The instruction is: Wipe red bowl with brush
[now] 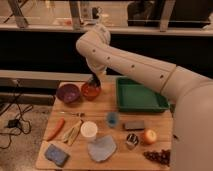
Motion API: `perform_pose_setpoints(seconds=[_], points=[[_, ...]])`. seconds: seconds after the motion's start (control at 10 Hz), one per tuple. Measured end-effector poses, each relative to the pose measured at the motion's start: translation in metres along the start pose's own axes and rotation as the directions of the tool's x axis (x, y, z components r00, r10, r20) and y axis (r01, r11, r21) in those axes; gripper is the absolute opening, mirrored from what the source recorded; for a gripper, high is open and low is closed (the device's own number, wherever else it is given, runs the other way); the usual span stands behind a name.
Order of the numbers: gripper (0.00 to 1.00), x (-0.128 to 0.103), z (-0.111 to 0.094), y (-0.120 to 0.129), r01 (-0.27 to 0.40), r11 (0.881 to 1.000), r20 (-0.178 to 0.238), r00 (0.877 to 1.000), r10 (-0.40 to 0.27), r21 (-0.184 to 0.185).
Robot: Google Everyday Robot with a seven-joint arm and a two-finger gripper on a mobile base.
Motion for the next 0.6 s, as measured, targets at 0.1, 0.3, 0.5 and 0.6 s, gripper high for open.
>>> perform_pose_setpoints(seconds=[0.1,0.3,0.5,0.6], points=[[0.0,-0.007,-0.005,0.012,-0.004,1.0,0.007,1.0,0.004,0.008],[0.0,-0.015,-0.009,0.026,-0.006,1.0,0.018,1.0,0.006,0.016],[0.0,-0.021,-0.009,0.041,-0.012,1.0,0.025,1.0,0.012,0.018],[0.0,-0.023,-0.009,0.049,-0.016,1.0,0.028,0.999,0.016,0.016]])
